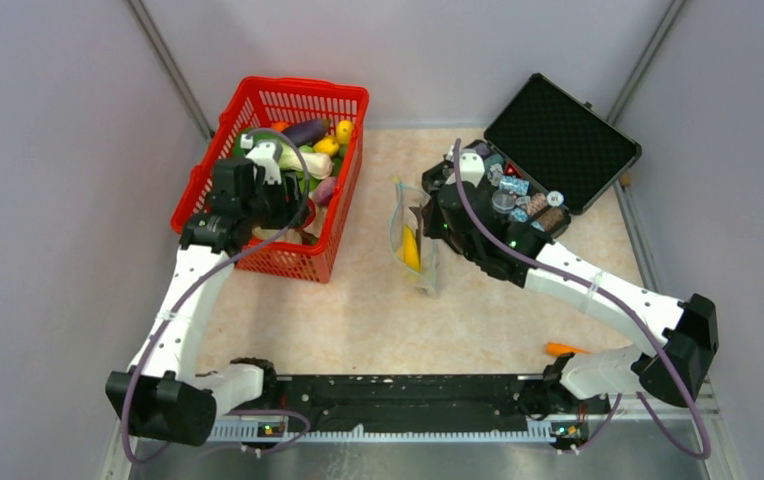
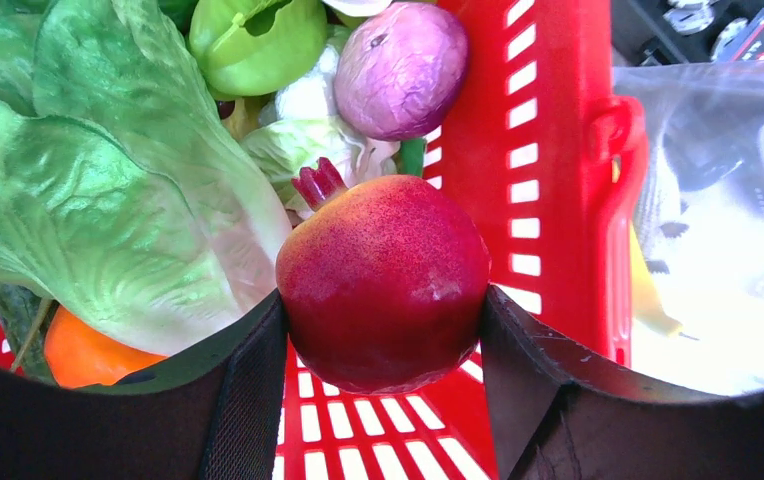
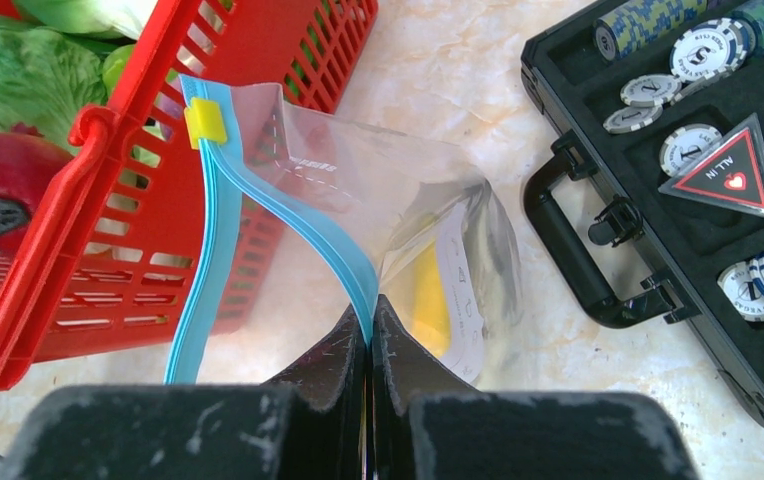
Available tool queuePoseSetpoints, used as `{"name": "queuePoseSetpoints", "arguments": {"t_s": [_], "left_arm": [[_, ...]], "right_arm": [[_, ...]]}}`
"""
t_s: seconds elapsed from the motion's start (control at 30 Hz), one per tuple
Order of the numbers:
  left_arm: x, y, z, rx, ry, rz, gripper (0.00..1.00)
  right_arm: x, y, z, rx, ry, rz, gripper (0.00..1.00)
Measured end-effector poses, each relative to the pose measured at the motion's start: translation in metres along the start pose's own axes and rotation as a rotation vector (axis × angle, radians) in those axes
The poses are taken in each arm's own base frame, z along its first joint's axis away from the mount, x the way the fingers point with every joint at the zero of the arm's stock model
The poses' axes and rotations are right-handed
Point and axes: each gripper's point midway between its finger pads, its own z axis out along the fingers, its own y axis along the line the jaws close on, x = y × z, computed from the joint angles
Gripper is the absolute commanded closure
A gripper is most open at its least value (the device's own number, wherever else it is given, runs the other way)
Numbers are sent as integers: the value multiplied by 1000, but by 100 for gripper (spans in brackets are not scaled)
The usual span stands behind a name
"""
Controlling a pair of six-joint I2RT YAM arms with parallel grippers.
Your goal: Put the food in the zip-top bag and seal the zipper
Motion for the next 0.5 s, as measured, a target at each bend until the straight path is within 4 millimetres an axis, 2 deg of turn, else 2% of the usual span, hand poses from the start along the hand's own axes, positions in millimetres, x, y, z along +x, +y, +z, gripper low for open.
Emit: {"name": "queuePoseSetpoints", "arguments": {"t_s": [0.27, 0.5], "left_arm": [[-18, -13, -17, 52, -129, -4, 89], [-37, -34, -34, 154, -221, -10, 88]], "right_arm": [[3, -3, -1, 3, 3, -2, 100], [2, -3, -2, 2, 0, 4, 100]]}}
